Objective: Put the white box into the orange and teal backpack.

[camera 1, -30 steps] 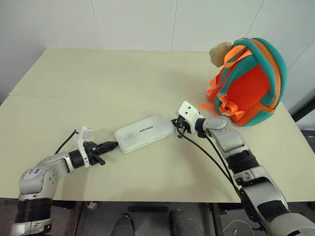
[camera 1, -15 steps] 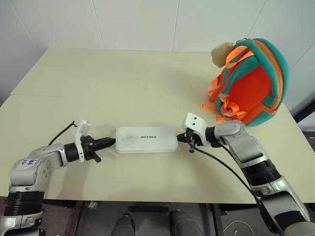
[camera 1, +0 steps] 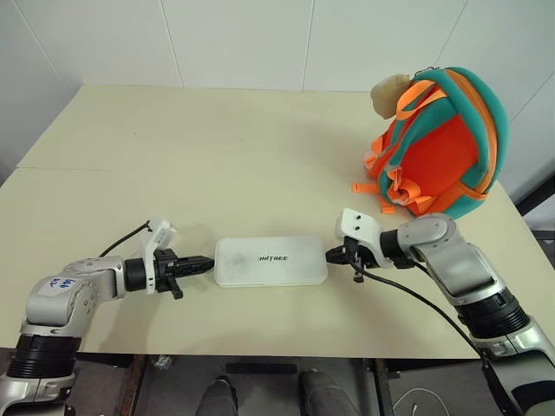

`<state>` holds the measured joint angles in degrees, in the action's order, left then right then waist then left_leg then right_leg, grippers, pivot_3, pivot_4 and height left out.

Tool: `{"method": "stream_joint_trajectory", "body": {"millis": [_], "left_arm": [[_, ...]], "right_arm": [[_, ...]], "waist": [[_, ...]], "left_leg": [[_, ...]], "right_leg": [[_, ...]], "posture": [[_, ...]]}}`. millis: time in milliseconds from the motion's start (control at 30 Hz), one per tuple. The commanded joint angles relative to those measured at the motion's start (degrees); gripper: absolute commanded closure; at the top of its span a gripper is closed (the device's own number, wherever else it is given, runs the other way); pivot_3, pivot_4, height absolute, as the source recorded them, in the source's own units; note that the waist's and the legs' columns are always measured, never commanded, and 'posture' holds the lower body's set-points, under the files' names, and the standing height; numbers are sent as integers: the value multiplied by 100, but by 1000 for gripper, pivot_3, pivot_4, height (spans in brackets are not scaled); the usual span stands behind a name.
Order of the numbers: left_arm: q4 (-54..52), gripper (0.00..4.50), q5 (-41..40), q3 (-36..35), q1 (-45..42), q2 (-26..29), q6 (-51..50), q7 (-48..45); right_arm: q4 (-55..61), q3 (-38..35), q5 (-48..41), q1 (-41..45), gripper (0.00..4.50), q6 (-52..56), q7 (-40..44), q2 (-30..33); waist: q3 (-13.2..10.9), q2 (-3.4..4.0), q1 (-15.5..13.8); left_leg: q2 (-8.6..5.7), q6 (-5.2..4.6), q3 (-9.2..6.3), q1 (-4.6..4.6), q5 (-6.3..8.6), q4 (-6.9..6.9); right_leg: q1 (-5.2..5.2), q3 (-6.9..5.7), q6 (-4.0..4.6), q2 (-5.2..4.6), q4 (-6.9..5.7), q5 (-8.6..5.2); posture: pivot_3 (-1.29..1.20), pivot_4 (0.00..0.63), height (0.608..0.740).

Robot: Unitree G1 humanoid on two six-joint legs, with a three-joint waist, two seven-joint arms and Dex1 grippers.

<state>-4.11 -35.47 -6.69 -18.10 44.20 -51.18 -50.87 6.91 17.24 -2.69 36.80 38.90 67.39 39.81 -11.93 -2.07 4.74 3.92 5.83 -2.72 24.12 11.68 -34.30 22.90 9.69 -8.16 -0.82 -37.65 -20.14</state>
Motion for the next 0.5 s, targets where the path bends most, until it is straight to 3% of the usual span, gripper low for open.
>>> {"method": "stream_joint_trajectory", "body": {"millis": [33, 500], "left_arm": [[-199, 4486, -2, 24, -62, 89, 46, -122], [-104, 4486, 154, -126, 0, 299, 245, -102]], "right_arm": [[376, 1, -182, -52, 4500, 54, 117, 142], [295, 1, -99, -191, 4500, -124, 80, 543]], "waist": [[0, 0, -1], [0, 0, -3]], "left_leg": [[0, 0, 0, 0, 0, 0], [0, 0, 0, 0, 0, 0]], "right_leg": [[0, 0, 0, 0, 0, 0], [0, 0, 0, 0, 1, 0]], "posture": [[0, 150, 740], [0, 150, 740]]}}
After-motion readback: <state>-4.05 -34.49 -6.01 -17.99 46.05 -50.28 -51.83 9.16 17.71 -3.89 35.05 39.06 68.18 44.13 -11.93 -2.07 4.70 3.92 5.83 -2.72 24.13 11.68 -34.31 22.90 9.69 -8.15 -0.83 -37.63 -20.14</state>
